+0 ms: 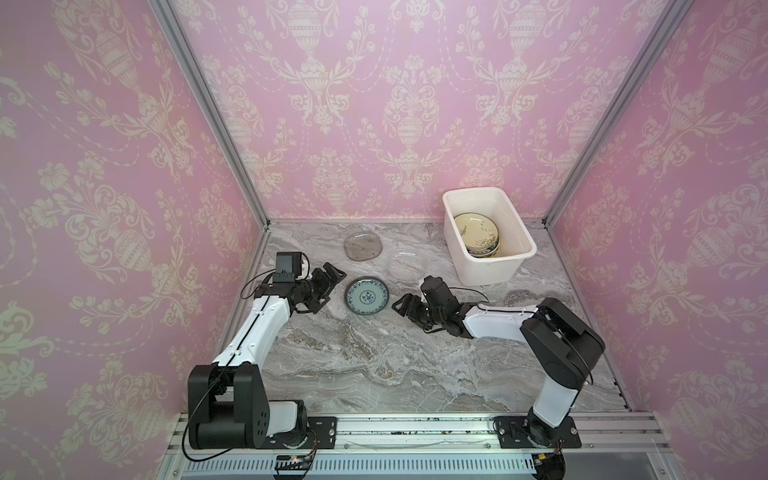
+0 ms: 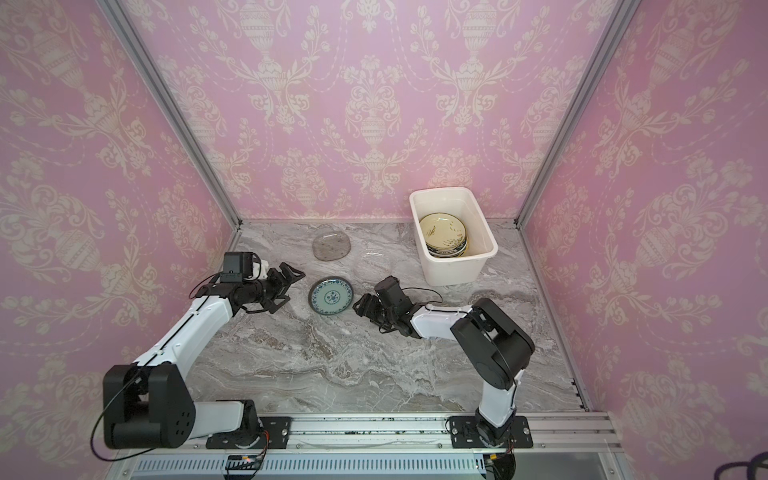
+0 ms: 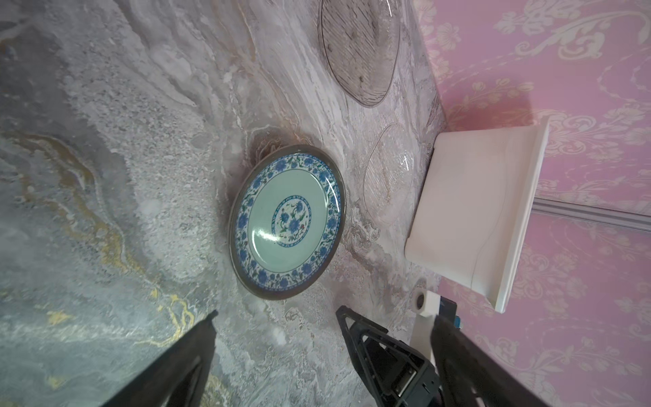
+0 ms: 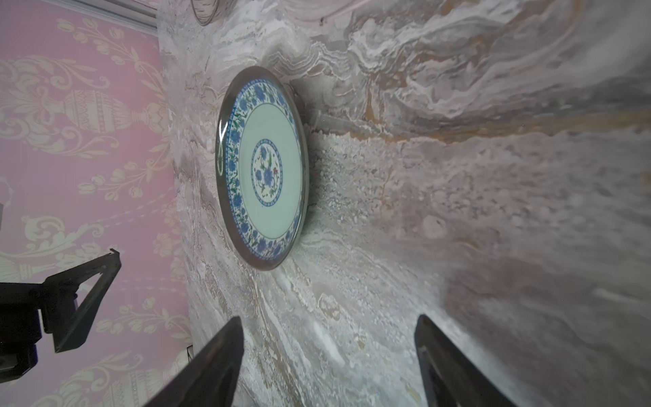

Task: Place the plates into the plastic bin on the countertop
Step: 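Tilt up the blue-and-white plate edge with the left gripper while the right grasps its rim, then carry the blue-and-white plate to the bin with the right gripper while the left withdraws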

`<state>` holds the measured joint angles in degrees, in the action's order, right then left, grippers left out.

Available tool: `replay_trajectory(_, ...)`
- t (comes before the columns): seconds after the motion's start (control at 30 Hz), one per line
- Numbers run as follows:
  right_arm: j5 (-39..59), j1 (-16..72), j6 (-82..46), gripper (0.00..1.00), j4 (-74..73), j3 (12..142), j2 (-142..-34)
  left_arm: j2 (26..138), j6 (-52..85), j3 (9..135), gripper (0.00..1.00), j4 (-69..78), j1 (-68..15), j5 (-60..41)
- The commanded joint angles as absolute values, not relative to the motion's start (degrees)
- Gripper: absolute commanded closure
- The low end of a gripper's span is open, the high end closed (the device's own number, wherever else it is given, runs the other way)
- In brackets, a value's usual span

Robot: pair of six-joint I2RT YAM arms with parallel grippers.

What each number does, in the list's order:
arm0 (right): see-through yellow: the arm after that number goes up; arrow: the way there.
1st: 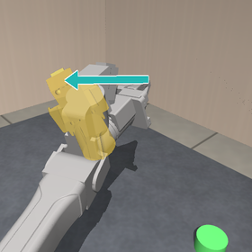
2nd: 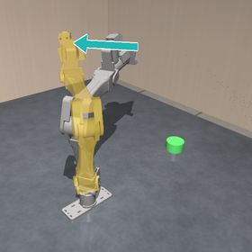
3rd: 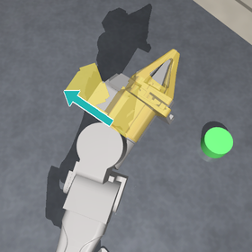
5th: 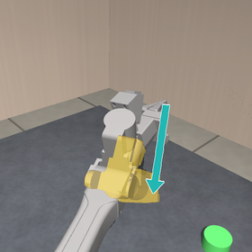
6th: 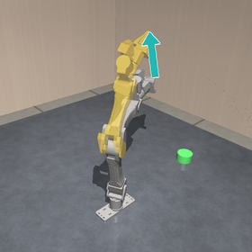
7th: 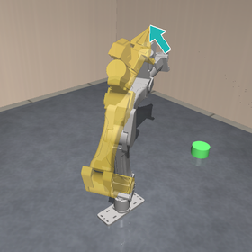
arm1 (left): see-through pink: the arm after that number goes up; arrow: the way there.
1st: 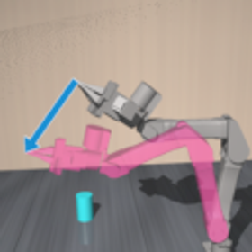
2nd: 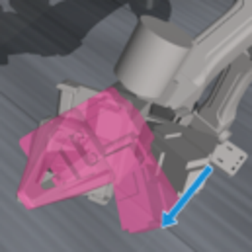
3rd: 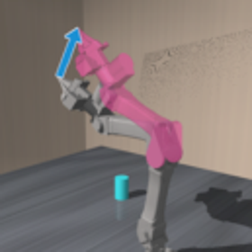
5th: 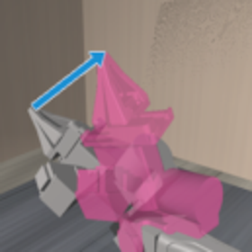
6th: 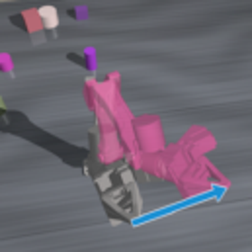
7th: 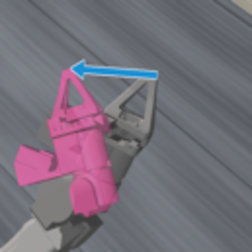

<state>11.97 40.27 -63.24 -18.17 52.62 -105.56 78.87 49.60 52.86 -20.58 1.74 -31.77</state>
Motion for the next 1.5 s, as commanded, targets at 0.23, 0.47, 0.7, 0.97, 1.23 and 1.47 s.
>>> replay_trajectory(0.23,17.47,40.40,-66.99,0.26,-30.20,60.03,-117.13,93.78,49.56,52.63,0.07,-3.76,2.55,-39.07)
replay_trajectory(0.47,19.26,40.04,-69.34,0.33,-34.42,61.86,-122.25,99.40,50.32,52.91,0.10,0.92,2.54,-39.71)
replay_trajectory(0.7,20.06,39.47,-71.08,0.63,-37.36,62.82,-125.38,102.39,50.96,52.36,0.13,3.31,2.42,-41.31)
replay_trajectory(0.97,20.30,39.46,-69.74,0.88,-34.74,63.96,-125.10,99.25,51.50,48.73,0.13,3.95,2.38,-40.36)
replay_trajectory(1.23,20.74,39.62,-68.28,1.00,-31.32,62.76,-120.92,89.61,50.97,46.41,0.12,-0.80,2.43,-38.66)
replay_trajectory(1.47,20.89,40.23,-66.14,1.00,-24.19,61.10,-112.34,74.37,48.93,46.83,0.09,-8.85,2.51,-31.14)
